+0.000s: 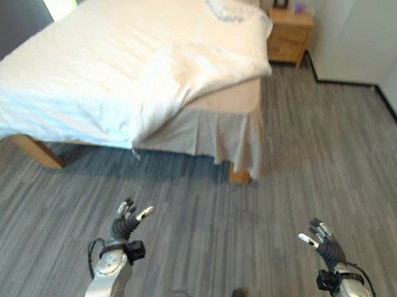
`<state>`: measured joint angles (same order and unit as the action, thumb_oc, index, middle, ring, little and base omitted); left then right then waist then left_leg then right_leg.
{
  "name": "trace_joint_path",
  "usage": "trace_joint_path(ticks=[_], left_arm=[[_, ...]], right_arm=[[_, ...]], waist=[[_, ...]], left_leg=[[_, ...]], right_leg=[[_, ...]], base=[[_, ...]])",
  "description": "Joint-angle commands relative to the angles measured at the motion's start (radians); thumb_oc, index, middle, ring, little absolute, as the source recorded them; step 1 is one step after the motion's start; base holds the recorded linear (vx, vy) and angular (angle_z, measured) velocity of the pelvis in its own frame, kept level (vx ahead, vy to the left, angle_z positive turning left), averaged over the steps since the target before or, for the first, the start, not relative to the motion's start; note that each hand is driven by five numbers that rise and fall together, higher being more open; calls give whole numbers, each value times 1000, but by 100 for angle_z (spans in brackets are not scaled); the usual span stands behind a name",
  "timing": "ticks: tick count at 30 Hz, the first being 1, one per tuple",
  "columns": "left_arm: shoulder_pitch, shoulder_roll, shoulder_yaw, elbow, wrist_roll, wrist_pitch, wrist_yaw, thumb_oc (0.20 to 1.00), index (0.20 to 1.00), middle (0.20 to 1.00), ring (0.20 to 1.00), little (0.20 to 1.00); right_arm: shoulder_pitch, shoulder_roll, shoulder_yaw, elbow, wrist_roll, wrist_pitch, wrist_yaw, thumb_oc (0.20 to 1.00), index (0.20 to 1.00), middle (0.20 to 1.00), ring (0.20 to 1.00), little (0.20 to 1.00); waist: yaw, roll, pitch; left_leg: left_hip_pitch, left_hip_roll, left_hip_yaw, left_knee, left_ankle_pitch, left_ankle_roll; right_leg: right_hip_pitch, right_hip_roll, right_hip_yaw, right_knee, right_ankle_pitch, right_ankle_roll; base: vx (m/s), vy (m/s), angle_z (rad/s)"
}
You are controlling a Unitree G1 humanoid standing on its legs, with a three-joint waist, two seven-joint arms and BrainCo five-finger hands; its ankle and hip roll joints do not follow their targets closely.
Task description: Making the bed.
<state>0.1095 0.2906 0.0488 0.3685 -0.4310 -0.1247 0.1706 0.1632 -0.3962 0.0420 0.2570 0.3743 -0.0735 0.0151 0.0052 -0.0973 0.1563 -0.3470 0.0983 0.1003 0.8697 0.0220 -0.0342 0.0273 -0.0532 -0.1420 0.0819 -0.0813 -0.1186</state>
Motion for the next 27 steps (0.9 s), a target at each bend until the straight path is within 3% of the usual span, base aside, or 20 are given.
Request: trace_joint_path(ticks=[1,3,5,7,8,9,10,13,14,15,16,17,18,19,21,22,23,24,25,27], left_arm=[[-30,11,27,-54,-50,-51,-12,1000,1000,1000,1000,1000],[-21,2,16,-45,-63,-56,-20,1000,1000,1000,1000,1000],[-10,-11,24,-44,-86,-61,-13,1000,1000,1000,1000,1000],[-6,-27,35,-42,-99,-60,-4,1000,1000,1000,1000,1000],[-8,-25,47,-38,-87,-57,-1,1000,1000,1000,1000,1000],[-8,-25,47,-38,-87,-57,-1,1000,1000,1000,1000,1000],[-9,-28,54,-40,-88,-62,-5,1000,1000,1000,1000,1000],[-10,-24,54,-33,-78,-65,1,1000,1000,1000,1000,1000],[-22,-19,61,-31,-64,-61,22,1000,1000,1000,1000,1000],[-28,-16,61,-37,-67,-60,32,1000,1000,1000,1000,1000],[-47,-4,54,-36,-59,-59,27,1000,1000,1000,1000,1000],[-49,-5,54,-35,-59,-59,26,1000,1000,1000,1000,1000],[-73,15,44,-12,-24,-54,23,1000,1000,1000,1000,1000],[-75,14,44,-11,-24,-55,22,1000,1000,1000,1000,1000],[-93,25,32,-6,-18,-53,15,1000,1000,1000,1000,1000],[-111,31,15,2,-26,-57,7,1000,1000,1000,1000,1000],[-114,31,8,4,-27,-57,5,1000,1000,1000,1000,1000],[-114,31,7,5,-27,-57,5,1000,1000,1000,1000,1000],[-120,36,-8,12,-25,-57,3,1000,1000,1000,1000,1000],[-108,35,-23,6,7,-54,-10,1000,1000,1000,1000,1000]], right_arm=[[-26,-51,-35,-60,45,-52,-25,1000,1000,1000,1000,1000],[-28,-55,-33,-44,8,-55,-33,1000,1000,1000,1000,1000],[-24,-48,-26,-42,-3,-52,-35,1000,1000,1000,1000,1000],[-22,-36,-19,-33,-9,-46,-27,1000,1000,1000,1000,1000],[-16,-28,-18,-37,-28,-37,-18,1000,1000,1000,1000,1000],[-16,-27,-18,-37,-29,-36,-18,1000,1000,1000,1000,1000],[-6,-15,-20,-48,-56,-37,-14,1000,1000,1000,1000,1000],[-2,-11,-18,-48,-76,-38,-20,1000,1000,1000,1000,1000],[-7,9,-11,-36,-89,-38,-32,1000,1000,1000,1000,1000],[-12,22,-4,-38,-75,-39,-32,1000,1000,1000,1000,1000],[-17,30,-1,-35,-79,-41,-27,1000,1000,1000,1000,1000],[-18,30,-1,-35,-80,-41,-27,1000,1000,1000,1000,1000],[-16,26,-8,-50,-102,-43,-31,1000,1000,1000,1000,1000],[-16,26,-9,-50,-102,-43,-31,1000,1000,1000,1000,1000],[0,27,-22,-59,-98,-44,-30,1000,1000,1000,1000,1000],[13,23,-35,-55,-92,-45,-34,1000,1000,1000,1000,1000],[18,21,-38,-52,-88,-45,-35,1000,1000,1000,1000,1000],[18,21,-38,-52,-88,-46,-35,1000,1000,1000,1000,1000],[24,20,-36,-44,-78,-45,-37,1000,1000,1000,1000,1000],[36,13,-35,-56,-89,-43,-22,1000,1000,1000,1000,1000]], waist=[[13,25,36],[32,44,17],[51,47,2],[60,55,-24],[58,60,-41],[59,59,-41],[54,62,-70],[53,56,-83],[57,37,-91],[51,36,-77],[27,64,-42],[27,61,-39],[-7,87,-16],[-10,83,-14],[-36,84,-7],[-55,67,-2],[-67,58,-2],[-70,59,1],[-80,41,-2],[-65,25,-17]], left_leg=[[125,65,78,-326,138,-72],[102,69,132,-543,161,-75],[130,24,116,-738,183,-76],[141,18,131,-866,223,-83],[154,19,194,-864,235,-78],[155,19,196,-864,234,-78],[180,-1,218,-862,195,-43],[185,-18,214,-856,175,-25],[226,-57,228,-853,116,20],[264,-75,234,-866,97,40],[338,-61,211,-909,88,55],[341,-64,212,-913,90,55],[397,-53,170,-940,75,60],[399,-58,167,-940,73,60],[430,-64,126,-957,64,49],[447,-76,87,-957,43,34],[459,-82,63,-957,31,29],[465,-80,60,-957,29,29],[472,-86,31,-957,13,25],[474,-87,-5,-957,2,24]], right_leg=[[76,-43,45,-74,59,163],[122,-22,40,-94,34,174],[173,-19,36,-111,5,189],[227,-18,24,-119,-9,206],[257,-18,22,-109,-14,210],[257,-19,24,-109,-14,210],[269,-33,18,-83,-38,220],[262,-50,19,-48,-35,229],[188,-107,17,171,101,281],[129,-136,19,306,206,307],[12,-117,53,468,270,311],[9,-121,55,478,265,312],[-91,-89,82,535,209,287],[-92,-94,80,544,202,287],[-138,-97,90,431,157,266],[-149,-100,109,253,145,264],[-135,-88,135,154,145,269],[-124,-87,131,146,146,270],[-102,-59,199,36,137,281],[-60,-50,221,-11,115,278]], base=[[547,-64,-10],[556,-5,-1],[533,44,-4],[607,53,-28],[475,38,-26],[552,102,-28],[281,84,-12],[275,139,7],[232,242,2],[336,358,6],[165,213,2],[256,177,21],[153,55,47],[267,62,78],[289,-59,91],[380,-140,92],[300,-119,95],[241,-108,89],[136,-69,76],[193,-129,89]])
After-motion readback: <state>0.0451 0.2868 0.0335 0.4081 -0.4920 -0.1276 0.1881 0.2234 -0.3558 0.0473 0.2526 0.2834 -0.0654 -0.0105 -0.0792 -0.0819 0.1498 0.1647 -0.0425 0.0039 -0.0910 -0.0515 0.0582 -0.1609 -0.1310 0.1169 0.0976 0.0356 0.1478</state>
